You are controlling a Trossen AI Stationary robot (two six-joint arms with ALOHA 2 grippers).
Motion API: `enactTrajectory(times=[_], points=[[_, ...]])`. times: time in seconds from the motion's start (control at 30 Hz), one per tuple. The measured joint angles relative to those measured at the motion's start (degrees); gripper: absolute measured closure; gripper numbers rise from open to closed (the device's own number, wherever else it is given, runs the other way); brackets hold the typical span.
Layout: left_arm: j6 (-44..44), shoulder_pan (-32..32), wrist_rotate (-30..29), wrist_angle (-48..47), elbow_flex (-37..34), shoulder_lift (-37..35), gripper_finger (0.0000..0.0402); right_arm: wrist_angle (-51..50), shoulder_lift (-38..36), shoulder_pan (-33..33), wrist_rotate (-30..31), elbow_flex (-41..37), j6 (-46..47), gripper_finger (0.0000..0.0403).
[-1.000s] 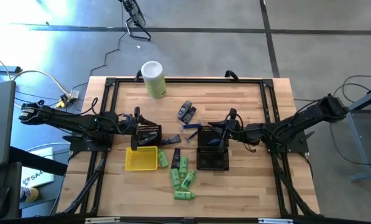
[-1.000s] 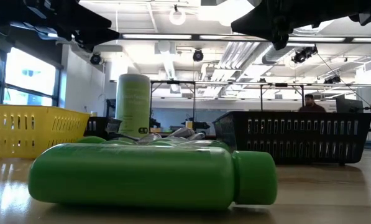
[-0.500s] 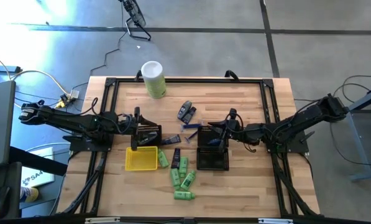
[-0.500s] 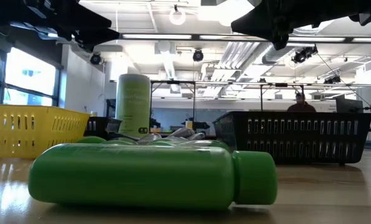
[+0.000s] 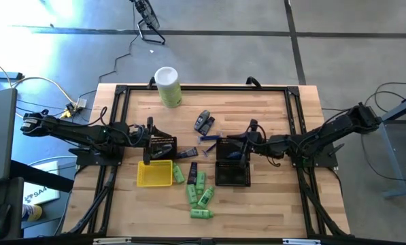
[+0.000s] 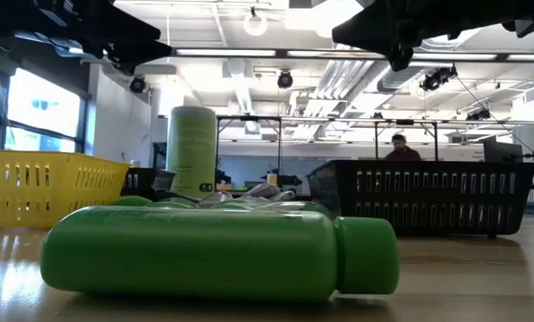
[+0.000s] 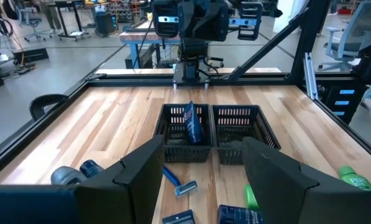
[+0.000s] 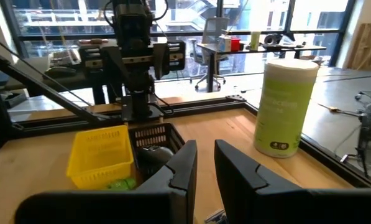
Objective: Pick & Place Travel size toiletries
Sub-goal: Put the green shampoo into the bottom right black bin
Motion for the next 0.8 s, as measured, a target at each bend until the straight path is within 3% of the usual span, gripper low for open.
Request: enactTrajectory(times=[0.43, 0.53, 0.8], points=[[0.0, 0.02, -0.48, 0.02, 0.0, 0.0, 0.0191, 0.53, 0.04, 0.0, -4.32, 2.64, -0.38, 0.0399], [0.0, 0.02, -0.52, 0.04, 0.0, 0.0, 0.0191, -3.03, 0.04, 0.0, -7.23, 6.05, -2.41, 0.04], [-0.02, 0.02, -0.52, 0.04, 0.0, 0.0, 0.0191, -18.16, 0.9, 0.0, -7.45, 14.94, -3.68, 0.0401]])
